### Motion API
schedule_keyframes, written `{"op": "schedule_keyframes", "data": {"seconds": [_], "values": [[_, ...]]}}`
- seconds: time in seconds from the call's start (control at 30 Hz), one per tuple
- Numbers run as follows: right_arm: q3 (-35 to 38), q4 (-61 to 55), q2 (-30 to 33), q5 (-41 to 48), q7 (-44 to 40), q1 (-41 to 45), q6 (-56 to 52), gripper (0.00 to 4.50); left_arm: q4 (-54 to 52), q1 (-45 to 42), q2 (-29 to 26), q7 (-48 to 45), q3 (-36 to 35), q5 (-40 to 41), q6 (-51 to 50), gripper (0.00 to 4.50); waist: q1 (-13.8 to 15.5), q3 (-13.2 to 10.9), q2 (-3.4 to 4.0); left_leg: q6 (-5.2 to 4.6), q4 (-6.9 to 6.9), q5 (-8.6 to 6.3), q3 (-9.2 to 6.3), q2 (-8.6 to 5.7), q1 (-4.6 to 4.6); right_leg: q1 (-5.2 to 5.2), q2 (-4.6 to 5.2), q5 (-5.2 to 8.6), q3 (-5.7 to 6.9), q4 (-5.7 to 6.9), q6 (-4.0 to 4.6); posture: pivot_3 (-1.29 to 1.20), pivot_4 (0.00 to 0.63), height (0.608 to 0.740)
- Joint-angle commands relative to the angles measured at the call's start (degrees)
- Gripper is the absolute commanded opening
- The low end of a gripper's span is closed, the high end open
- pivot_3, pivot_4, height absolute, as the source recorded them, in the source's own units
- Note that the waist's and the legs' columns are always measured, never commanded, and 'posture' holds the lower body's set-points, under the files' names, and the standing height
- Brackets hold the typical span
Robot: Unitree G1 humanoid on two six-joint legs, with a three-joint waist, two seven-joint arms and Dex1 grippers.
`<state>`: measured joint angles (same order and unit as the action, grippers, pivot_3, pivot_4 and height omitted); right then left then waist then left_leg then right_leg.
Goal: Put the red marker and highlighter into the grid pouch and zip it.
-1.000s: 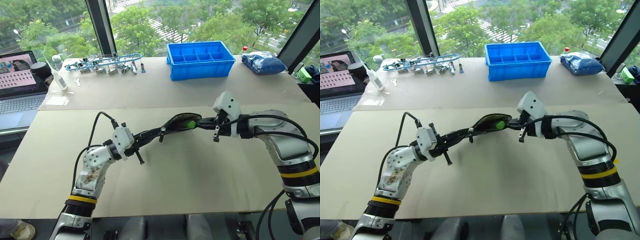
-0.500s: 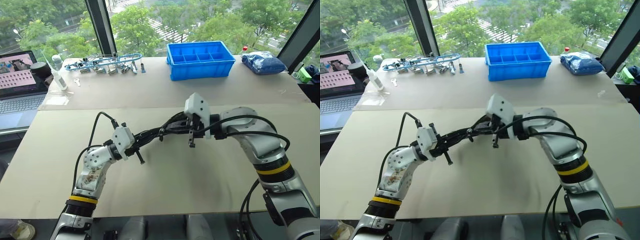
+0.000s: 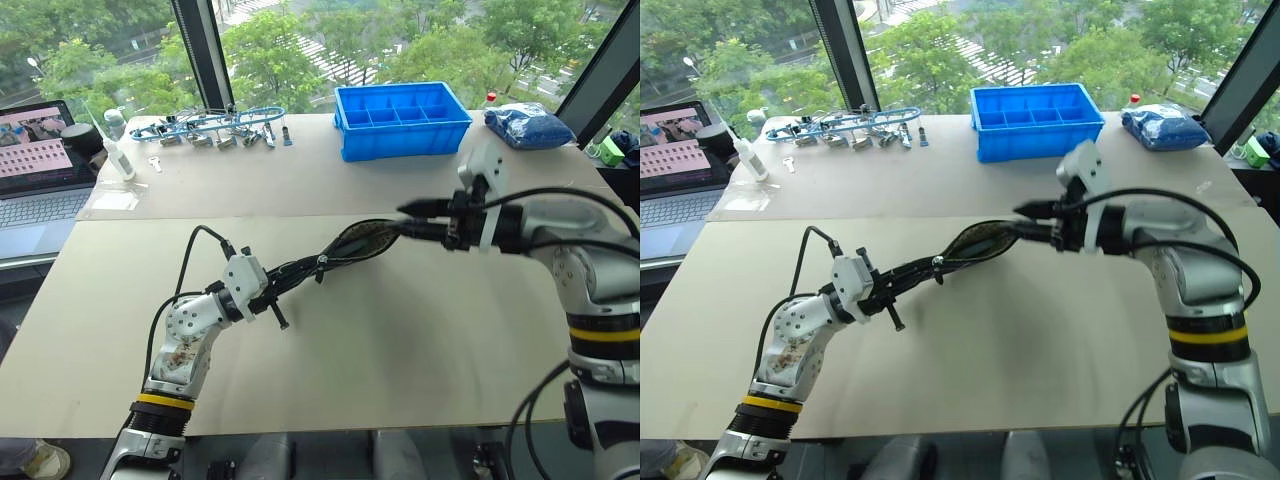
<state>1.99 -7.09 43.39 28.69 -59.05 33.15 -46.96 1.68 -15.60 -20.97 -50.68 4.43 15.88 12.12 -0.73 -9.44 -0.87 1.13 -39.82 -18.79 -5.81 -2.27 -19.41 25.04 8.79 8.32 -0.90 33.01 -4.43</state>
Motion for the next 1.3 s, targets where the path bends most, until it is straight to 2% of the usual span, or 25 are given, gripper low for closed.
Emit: {"op": "schedule_keyframes", "data": {"seconds": [0.03,0.13,0.23,0.37,0.57,0.73,0.9,1.03,1.07,1.13,1.17,1.3], "values": [[5.6,-4.6,2.3,7.0,-1.8,-2.6,-4.9,3.83,-1.0,-1.1,0.1,-0.2,-0.4,0.7,0.6,0.01,0.0,0.0,0.0,0.0,0.0,0.0,0.0,0.0,0.0,0.01,0.0,0.0,0.0,0.01,0.0,0.0,0.15,0.74],[3.2,-8.9,1.8,8.5,-1.2,-6.5,-6.3,3.83,0.0,-1.9,0.2,-0.7,-0.2,0.8,0.9,0.01,-0.3,0.0,0.0,-0.01,0.01,-0.01,-0.01,0.0,0.05,0.0,0.0,0.0,-0.01,0.05,0.0,0.0,0.15,0.74],[-1.4,-12.4,-2.5,8.2,2.1,-8.0,-6.4,3.83,0.9,-2.8,0.4,-1.0,-0.1,0.7,1.1,0.01,-0.3,0.0,-0.02,-0.02,0.0,-0.01,-0.01,0.01,0.07,-0.02,-0.01,0.0,0.0,0.07,0.0,0.0,0.15,0.74],[-8.6,-13.4,-10.4,5.6,7.9,-6.2,-6.5,3.83,1.5,-3.4,0.8,-1.3,0.2,0.6,1.3,0.01,-0.2,0.0,-0.02,0.03,-0.03,0.02,-0.02,0.01,0.07,-0.01,-0.01,0.0,-0.02,0.09,0.0,0.0,0.15,0.74],[-11.8,-6.7,-20.0,2.7,15.3,-0.2,-5.0,3.83,1.2,-3.2,1.1,-1.2,0.1,0.4,1.5,0.01,-0.1,0.0,-0.02,0.12,-0.04,0.07,-0.06,0.0,0.08,0.01,-0.01,-0.02,0.0,0.1,0.02,0.0,0.15,0.74],[-12.4,-5.2,-22.6,2.3,16.2,1.2,-4.3,3.83,0.2,-2.3,1.4,-0.5,0.3,0.3,1.4,0.01,-0.2,0.0,-0.01,0.28,-0.02,0.16,-0.09,0.0,0.06,0.02,-0.01,-0.02,0.03,0.07,0.03,0.0,0.15,0.74],[-12.2,-5.5,-22.0,2.5,14.8,1.2,-4.6,3.83,0.0,-1.8,1.1,-0.2,0.1,0.3,1.5,0.01,-0.3,0.0,-0.01,0.28,0.0,0.16,-0.09,0.0,0.06,0.03,-0.01,-0.02,0.02,0.08,0.03,0.0,0.15,0.74],[-11.2,-5.4,-21.9,3.2,14.2,1.5,-4.8,2.93,0.0,-1.8,1.0,-0.2,0.1,0.3,1.6,0.01,-0.3,0.0,-0.01,0.22,-0.01,0.13,-0.09,0.0,0.06,0.03,-0.01,-0.02,0.02,0.08,0.03,0.0,0.15,0.74],[-11.0,-5.5,-21.9,3.4,14.2,1.5,-4.8,2.45,0.0,-1.9,1.0,-0.2,0.1,0.3,1.6,0.01,-0.3,0.0,-0.01,0.22,-0.01,0.12,-0.09,0.0,0.06,0.03,-0.01,-0.02,0.03,0.09,0.03,0.0,0.15,0.74],[-10.9,-5.7,-22.1,3.7,14.2,1.4,-5.0,1.85,0.2,-2.1,1.0,-0.2,0.1,0.3,1.6,0.01,-0.3,0.0,-0.01,0.2,0.0,0.11,-0.09,0.0,0.06,0.03,-0.01,-0.02,0.02,0.08,0.03,0.0,0.15,0.74],[-10.9,-5.7,-22.3,3.6,14.3,1.4,-5.0,1.32,0.3,-2.1,1.1,-0.2,0.1,0.3,1.6,0.01,-0.3,0.0,-0.01,0.2,-0.01,0.11,-0.09,0.0,0.06,0.03,-0.01,-0.02,0.02,0.08,0.03,0.0,0.15,0.74],[-11.0,-5.9,-22.6,3.7,14.1,1.0,-5.1,0.11,0.4,-2.2,1.2,-0.2,0.1,0.3,1.6,0.01,-0.3,0.0,-0.01,0.2,0.0,0.11,-0.09,0.0,0.06,0.03,-0.01,-0.02,0.03,0.08,0.03,0.0,0.15,0.74]]}}
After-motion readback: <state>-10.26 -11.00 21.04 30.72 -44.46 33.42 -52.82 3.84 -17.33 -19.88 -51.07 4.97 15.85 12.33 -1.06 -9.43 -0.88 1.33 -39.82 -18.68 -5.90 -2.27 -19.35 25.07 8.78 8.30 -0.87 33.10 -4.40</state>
